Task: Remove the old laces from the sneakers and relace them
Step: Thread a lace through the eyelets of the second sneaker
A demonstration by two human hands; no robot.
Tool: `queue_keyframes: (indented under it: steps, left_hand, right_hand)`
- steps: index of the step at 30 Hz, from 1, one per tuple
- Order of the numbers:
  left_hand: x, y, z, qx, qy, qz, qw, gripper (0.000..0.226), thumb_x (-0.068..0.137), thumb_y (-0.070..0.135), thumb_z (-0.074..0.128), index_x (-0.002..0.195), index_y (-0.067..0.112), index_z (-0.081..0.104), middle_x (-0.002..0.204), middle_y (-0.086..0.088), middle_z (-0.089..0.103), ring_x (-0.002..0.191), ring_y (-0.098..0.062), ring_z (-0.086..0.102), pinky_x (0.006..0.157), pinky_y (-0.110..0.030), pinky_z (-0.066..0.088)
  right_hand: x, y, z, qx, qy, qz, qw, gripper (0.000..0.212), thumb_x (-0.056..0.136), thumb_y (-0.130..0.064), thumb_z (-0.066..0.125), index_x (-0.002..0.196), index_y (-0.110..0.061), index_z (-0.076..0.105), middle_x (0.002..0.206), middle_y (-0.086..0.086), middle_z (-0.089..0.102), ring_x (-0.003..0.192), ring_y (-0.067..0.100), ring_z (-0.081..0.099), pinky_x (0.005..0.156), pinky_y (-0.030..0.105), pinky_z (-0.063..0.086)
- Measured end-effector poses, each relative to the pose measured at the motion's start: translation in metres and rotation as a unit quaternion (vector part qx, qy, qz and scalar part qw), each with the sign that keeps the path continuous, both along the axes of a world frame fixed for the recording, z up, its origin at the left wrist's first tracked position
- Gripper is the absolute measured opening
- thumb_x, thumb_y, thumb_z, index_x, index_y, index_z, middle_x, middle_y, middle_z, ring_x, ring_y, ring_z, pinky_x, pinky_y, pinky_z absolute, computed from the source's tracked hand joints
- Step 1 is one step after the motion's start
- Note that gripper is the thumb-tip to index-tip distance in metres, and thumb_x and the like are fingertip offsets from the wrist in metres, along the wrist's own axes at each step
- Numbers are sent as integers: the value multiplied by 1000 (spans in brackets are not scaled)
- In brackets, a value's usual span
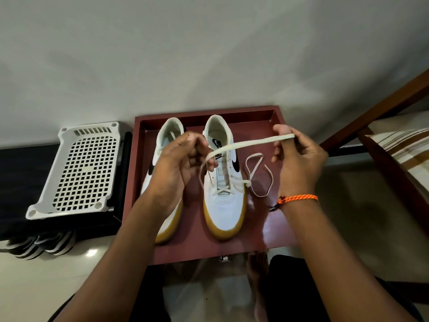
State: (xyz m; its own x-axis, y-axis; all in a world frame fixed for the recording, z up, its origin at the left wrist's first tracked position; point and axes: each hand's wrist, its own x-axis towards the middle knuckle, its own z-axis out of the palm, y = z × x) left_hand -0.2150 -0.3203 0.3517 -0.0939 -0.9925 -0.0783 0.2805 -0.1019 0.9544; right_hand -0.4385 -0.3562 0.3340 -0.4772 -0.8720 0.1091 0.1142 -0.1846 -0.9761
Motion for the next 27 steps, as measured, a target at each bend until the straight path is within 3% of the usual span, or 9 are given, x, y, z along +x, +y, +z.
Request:
queue_keyframes:
  steps: [5,8,11,13,15,17,20,22,27]
  left_hand:
    - [21,0,16,10,207,57,977,34,110,34,39,100,13,64,84,-9,64,78,-25,63,97,-47,55]
    - [33,-3,16,57,265,155,950,34,108,36,46,92,15,67,63,-3,51,55,-18,50,71,-32,56]
    - [40,-8,2,118,-20,236,964,29,103,29,56,83,18,74,51,2,43,40,-14,33,47,-26,43]
    - [37,-7,-11,97,-300,238,919,25,98,23,58,83,23,78,60,7,62,45,-15,52,49,-31,49]
    - [25,-5,-20,4,-456,223,862,22,98,21,60,90,28,78,79,11,76,67,-9,71,68,-39,60]
    - [8,-4,-23,-99,-444,180,872,21,104,17,59,105,27,77,102,13,76,93,-3,70,89,-39,59]
    - [-19,-1,-21,-168,-321,34,931,28,113,19,50,135,21,67,123,5,71,103,-9,67,94,-36,54]
    - [-31,2,-21,-170,-281,-10,944,31,113,14,49,142,18,60,117,-3,71,106,-17,71,94,-35,57]
    - [-24,-3,-20,-103,-234,2,967,36,107,-2,54,137,17,59,81,-26,59,73,-29,68,80,-39,63]
  right_hand:
    - [-16,-10,-11,83,-232,-12,969,9,96,-14,75,97,-6,78,72,-1,60,60,7,49,52,21,43]
    - [-24,-11,-15,96,-282,-10,954,11,99,-16,72,96,-6,76,72,-3,55,60,6,50,53,19,44]
    - [-19,-9,-13,115,-270,6,956,12,99,-17,71,94,-7,76,74,-2,57,62,6,50,54,19,44]
    - [-12,-6,-10,127,-244,52,960,12,99,-16,71,93,-7,76,76,-1,59,61,6,51,54,19,44]
    - [-2,-1,-5,139,-217,126,958,13,99,-15,70,99,-4,76,75,-1,60,62,7,52,56,19,46]
    - [9,5,-2,144,-166,201,955,16,100,-14,68,103,0,76,76,3,60,63,10,53,58,20,47]
    - [25,12,-2,142,-80,274,948,18,100,-11,68,105,4,77,78,9,63,67,15,56,61,25,50]
    - [30,14,-5,147,-50,300,941,19,100,-9,69,110,6,75,81,13,68,69,20,61,63,30,53]
    - [23,10,-4,142,-17,268,953,17,96,-6,74,104,9,75,78,15,68,66,21,60,61,29,54]
